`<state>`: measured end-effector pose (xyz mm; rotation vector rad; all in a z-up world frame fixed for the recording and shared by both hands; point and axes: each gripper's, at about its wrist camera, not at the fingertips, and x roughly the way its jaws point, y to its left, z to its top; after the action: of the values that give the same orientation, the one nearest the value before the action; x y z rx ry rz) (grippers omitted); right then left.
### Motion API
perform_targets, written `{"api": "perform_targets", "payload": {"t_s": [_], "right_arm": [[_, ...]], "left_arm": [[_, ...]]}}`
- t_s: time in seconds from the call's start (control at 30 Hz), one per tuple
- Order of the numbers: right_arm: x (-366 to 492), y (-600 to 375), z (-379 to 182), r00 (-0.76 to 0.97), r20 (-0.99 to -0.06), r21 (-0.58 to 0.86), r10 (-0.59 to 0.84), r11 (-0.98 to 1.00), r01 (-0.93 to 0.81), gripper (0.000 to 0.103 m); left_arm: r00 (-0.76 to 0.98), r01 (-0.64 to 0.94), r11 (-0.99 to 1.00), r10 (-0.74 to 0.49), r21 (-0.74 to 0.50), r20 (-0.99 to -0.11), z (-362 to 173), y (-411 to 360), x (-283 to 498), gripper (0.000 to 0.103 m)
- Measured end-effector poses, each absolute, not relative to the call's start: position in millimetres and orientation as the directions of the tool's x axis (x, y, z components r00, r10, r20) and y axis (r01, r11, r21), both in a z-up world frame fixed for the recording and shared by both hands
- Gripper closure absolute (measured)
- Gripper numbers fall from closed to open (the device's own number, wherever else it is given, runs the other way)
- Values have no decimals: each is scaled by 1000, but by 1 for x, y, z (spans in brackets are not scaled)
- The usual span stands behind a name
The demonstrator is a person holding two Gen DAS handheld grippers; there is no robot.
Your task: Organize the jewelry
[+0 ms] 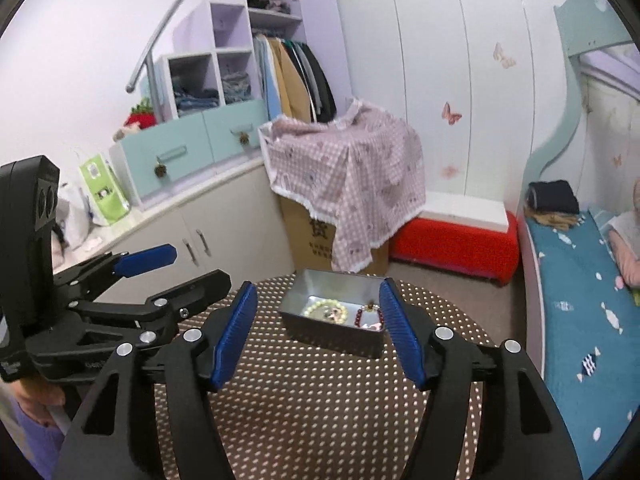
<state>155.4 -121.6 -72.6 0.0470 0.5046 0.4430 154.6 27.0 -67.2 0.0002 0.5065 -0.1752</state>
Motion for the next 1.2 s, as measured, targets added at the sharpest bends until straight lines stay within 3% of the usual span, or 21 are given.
{"api": "perform_targets", "payload": {"t_s": [0.43,0.7,1.2], "right_arm": [[49,-115,-15,896,-315,-6,312,944,-331,34],[4,-114,3,946,-223,-43,235,967,-251,20],[-4,-113,7,952,-201,-22,232,970,-241,18]], "left_arm": [[942,116,993,-113,-10,-316,-21,23,59,17],[965,113,993,-113,-17,-237,-9,24,22,17],[982,73,997,-69,16,-177,-7,20,1,17]]}}
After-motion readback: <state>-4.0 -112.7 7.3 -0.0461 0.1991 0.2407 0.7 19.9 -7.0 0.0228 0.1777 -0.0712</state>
